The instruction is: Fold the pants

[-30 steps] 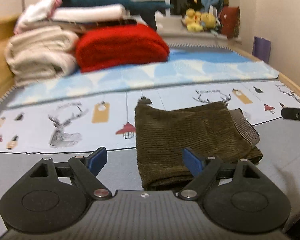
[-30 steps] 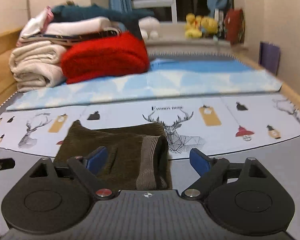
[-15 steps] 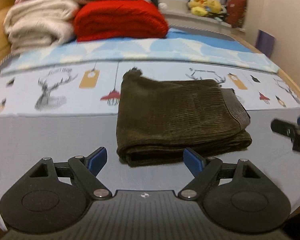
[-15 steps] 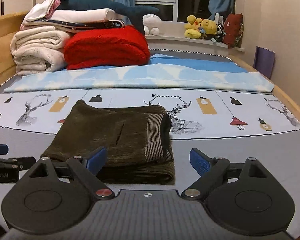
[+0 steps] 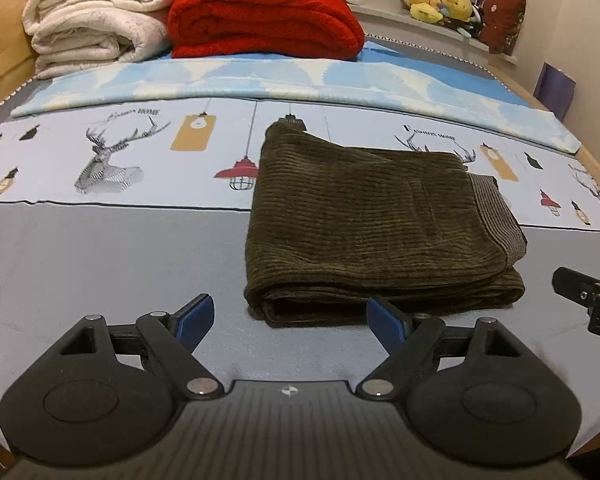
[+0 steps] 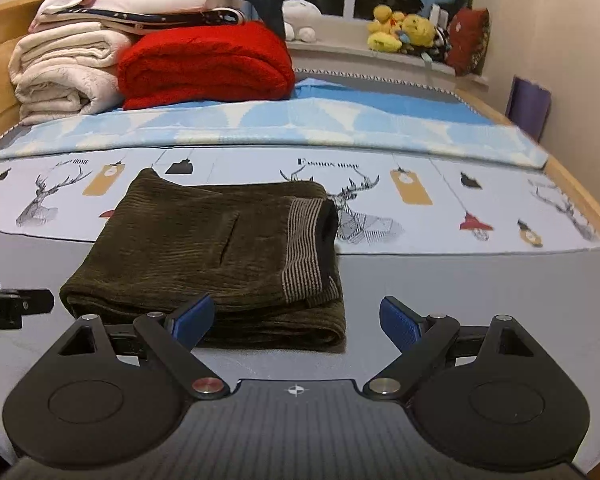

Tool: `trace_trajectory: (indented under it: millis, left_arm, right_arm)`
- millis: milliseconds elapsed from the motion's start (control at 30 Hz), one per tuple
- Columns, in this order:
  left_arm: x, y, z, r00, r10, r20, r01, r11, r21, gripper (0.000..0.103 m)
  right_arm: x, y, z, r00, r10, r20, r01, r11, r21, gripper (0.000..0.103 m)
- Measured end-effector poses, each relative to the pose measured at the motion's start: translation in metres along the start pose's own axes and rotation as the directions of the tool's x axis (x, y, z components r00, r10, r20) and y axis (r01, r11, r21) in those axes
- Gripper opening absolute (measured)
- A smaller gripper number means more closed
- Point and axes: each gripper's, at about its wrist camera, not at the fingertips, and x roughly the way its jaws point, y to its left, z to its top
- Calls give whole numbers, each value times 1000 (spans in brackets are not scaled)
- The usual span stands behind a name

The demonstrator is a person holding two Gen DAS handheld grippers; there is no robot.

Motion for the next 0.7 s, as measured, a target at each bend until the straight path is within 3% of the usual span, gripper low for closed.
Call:
trace_trajectory:
  millis: [700]
  left_arm:
    - [0,-3,3,1000,-5,10,5,1000,7,87]
  right_arm:
    - [4,9,2,1000,25,-4,-25,1000,-17,91]
